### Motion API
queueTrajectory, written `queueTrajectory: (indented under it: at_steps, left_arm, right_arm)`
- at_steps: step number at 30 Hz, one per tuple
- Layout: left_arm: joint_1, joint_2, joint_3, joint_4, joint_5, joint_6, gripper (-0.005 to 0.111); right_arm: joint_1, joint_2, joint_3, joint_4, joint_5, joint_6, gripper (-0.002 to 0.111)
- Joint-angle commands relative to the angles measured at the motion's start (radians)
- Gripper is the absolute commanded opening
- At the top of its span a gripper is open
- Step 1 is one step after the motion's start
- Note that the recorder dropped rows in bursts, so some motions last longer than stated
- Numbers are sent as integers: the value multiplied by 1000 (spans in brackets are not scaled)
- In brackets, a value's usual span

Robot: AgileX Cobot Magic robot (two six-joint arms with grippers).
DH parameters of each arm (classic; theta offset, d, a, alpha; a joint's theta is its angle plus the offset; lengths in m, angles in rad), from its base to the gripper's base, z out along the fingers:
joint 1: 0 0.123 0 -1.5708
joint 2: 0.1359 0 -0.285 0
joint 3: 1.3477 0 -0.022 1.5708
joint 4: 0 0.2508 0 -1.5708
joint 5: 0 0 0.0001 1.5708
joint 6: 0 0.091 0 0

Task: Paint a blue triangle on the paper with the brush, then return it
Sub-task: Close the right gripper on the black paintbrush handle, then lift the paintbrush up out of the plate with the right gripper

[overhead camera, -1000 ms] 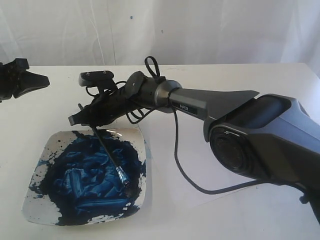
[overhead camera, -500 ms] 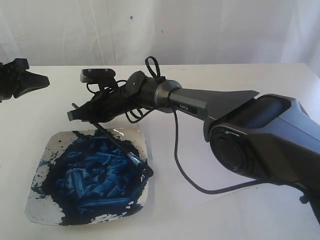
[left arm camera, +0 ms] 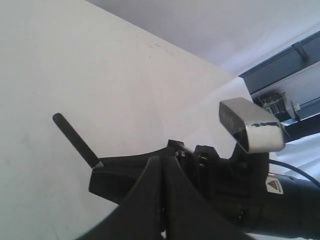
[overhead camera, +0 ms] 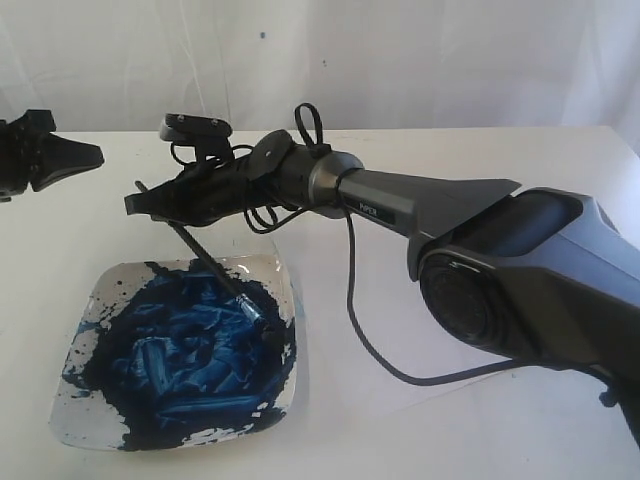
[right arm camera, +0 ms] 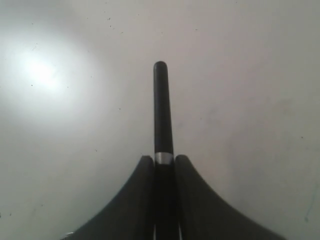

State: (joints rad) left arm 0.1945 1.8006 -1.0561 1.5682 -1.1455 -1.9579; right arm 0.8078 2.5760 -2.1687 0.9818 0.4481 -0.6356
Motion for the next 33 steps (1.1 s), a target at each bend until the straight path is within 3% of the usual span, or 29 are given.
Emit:
queueTrajectory:
  at_steps: [1,8,13,18,24,30,33]
  left_arm:
    - [3,-7,-5,-29,-50,3,0]
    - [96,-10,-5,-141,-76,-2,0]
    - [181,-14,-5,-148,-76,-5,0]
    - [181,-14,-5,-132,-76,-5,0]
    - [181,-14,-5,-122,-76,1,0]
    - [179,-14,-5,-118,-76,1,0]
    - [132,-14,-5,-118,-76,2,0]
  right_arm:
    - [-21,-21,-5,18,-4,-4,3]
    - [-69,-49,-5,130,65,-86,0]
    - [-107,-56,-5,426,178,-327,0]
    - [-146,-56,-5,745,431,-606,0]
    - [-224,-61,-5,763,751,-707,0]
    - [-285,-63,-5,763,773,-732,0]
    - [-296,-74,-5,763,773,-770,0]
